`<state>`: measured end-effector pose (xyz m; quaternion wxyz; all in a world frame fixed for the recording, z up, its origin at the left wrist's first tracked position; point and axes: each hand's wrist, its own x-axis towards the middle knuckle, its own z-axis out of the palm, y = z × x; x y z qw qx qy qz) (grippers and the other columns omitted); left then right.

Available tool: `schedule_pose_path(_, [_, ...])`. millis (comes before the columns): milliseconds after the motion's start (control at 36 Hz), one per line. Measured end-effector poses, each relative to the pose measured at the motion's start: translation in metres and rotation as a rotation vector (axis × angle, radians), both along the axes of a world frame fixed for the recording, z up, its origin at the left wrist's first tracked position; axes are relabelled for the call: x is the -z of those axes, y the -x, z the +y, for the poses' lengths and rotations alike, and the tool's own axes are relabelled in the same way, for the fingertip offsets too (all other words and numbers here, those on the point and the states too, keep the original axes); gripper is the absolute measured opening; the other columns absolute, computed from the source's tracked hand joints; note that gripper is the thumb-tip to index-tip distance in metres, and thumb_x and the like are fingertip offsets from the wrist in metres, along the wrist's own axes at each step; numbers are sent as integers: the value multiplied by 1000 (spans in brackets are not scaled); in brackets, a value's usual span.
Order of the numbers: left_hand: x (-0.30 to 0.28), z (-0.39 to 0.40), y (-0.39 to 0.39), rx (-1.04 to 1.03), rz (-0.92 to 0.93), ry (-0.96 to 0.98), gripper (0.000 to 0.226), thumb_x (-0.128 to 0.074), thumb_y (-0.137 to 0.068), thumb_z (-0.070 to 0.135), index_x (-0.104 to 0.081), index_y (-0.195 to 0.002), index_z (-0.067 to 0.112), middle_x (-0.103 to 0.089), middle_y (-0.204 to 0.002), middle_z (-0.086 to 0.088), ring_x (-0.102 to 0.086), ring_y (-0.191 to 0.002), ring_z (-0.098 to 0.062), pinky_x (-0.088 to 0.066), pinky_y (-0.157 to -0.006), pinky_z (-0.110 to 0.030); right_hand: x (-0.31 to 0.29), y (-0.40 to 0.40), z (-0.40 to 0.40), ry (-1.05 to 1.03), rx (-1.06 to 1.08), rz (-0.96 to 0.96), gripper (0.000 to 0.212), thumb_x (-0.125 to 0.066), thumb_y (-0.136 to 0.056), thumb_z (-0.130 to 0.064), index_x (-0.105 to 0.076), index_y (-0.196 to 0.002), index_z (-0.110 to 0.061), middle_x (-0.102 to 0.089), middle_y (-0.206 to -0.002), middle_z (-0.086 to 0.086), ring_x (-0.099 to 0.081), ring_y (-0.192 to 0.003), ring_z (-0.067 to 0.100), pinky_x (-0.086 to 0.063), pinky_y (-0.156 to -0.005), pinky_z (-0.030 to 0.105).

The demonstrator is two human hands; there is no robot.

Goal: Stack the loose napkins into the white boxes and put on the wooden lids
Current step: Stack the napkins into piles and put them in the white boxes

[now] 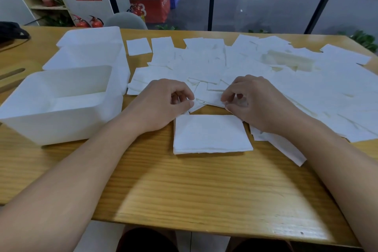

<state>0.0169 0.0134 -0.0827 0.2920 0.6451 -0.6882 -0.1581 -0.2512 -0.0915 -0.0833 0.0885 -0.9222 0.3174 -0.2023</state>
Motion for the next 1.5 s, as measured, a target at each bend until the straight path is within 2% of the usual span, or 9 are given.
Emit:
schedule_pose_path(361, [-2,2,3,19,-8,-2,5,-77,-100,37,-79,-105,37,-73,-92,15,-66,-90,-4,-47,-73,-8,4,-9,2,60,-54,-6,13,-72,-100,-17,-74,-91,-26,-64,-92,-13,-52,-89,12,-45,-87,39])
schedule_pose_path(639, [-6,4,14,47,28,168,35,-87,-90,44,-76,-123,40,-66,-114,19,-64,-104,-9,-43,-78,-16,-14,-14,26,-210,-75,-235,11,-68,-105,-24,-68,-97,-31,-65,-100,-17,-59,-101,11,-37,-78,13])
schedule_pose_path(778, [-3,3,21,85,2,250,15,-84,-94,44,-80,-104,33,-67,-110,17,-63,-103,-11,-46,-82,-26,-13,-25,36,-211,-129,-361,9,-74,-103,-25,-70,-100,-32,-68,-103,-14,-61,-103,17,-38,-77,13])
schedule_pose_path(861, [-4,3,19,85,71,300,12,-78,-100,40,-81,-100,29,-73,-105,15,-67,-100,-15,-45,-74,-22,-15,-20,33,-167,-128,-317,26,-79,-99,-35,-69,-123,-32,-66,-121,-18,-59,-119,14,-44,-96,22])
schedule_pose_path(944, [-7,4,16,94,213,331,4,-79,-100,23,-82,-104,22,-78,-105,9,-70,-103,-22,-55,-75,-38,-13,-13,27,-116,-73,-249,36,-80,-97,-38,-69,-132,-35,-66,-127,-23,-55,-127,8,-43,-110,36])
schedule_pose_path(1111, [-9,3,3,60,361,328,7,-78,-101,18,-80,-107,15,-78,-101,6,-72,-100,-23,-62,-84,-50,-19,-5,28,-187,-25,-376,10,-70,-105,-26,-80,-104,-27,-74,-96,-18,-67,-95,4,-45,-77,11])
schedule_pose_path(1222, [-11,7,4,96,304,296,12,-81,-99,22,-78,-111,19,-76,-102,8,-71,-94,-21,-61,-79,-38,-20,-6,32,-169,-38,-370,10,-72,-104,-20,-82,-105,-21,-73,-90,-19,-68,-88,3,-44,-69,7])
schedule_pose_path(1417, [-13,8,8,37,211,360,10,-77,-103,28,-83,-108,24,-78,-98,17,-71,-94,-17,-58,-79,-34,-28,-5,35,-104,-17,-436,11,-72,-104,-22,-80,-112,-23,-75,-101,-15,-69,-99,9,-49,-83,13])
schedule_pose_path(1500, [-18,9,7,23,288,422,10,-76,-103,23,-83,-109,18,-78,-94,18,-72,-88,-9,-54,-75,-21,-34,-2,35,-183,-26,-468,13,-72,-104,-24,-79,-114,-23,-77,-103,-13,-73,-99,14,-59,-84,26])
